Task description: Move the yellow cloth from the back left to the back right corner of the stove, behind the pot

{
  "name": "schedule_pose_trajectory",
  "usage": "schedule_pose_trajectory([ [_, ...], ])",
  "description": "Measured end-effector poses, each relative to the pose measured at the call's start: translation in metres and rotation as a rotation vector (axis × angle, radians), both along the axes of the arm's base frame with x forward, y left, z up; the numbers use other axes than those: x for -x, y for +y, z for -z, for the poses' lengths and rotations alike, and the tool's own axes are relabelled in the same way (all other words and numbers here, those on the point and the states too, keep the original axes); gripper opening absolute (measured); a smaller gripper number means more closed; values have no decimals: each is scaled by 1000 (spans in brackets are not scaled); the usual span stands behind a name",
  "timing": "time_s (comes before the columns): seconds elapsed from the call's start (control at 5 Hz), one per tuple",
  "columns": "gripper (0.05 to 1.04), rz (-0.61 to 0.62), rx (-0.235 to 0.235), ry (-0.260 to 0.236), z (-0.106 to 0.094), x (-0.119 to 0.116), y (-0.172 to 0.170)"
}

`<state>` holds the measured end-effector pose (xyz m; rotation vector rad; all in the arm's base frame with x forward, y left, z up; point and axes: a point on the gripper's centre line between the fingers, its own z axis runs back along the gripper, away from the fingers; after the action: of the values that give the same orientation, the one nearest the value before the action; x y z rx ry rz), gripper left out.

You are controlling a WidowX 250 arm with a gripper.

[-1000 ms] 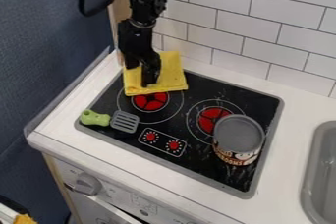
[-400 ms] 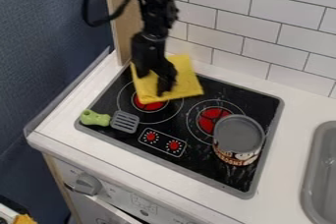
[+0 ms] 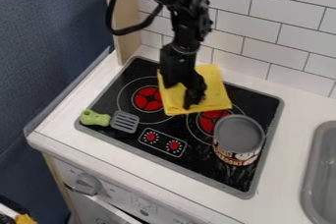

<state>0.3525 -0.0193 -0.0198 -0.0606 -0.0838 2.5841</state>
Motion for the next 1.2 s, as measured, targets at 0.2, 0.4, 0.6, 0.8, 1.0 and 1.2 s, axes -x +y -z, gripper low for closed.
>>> schedule_pose_trajectory([
  [0.2, 1001, 42, 42, -20, -1, -2, -30],
  [0.4, 1001, 104, 65, -35, 0, -9, -56],
  [0.6, 1001, 137, 67, -43, -1, -10, -69],
  [0.8, 1001, 152, 62, -50, -3, -11, -75],
  [1.0, 1001, 141, 48, -45, -8, -10, -73],
  [1.2, 1001, 148, 45, -81, -36, -12, -73],
])
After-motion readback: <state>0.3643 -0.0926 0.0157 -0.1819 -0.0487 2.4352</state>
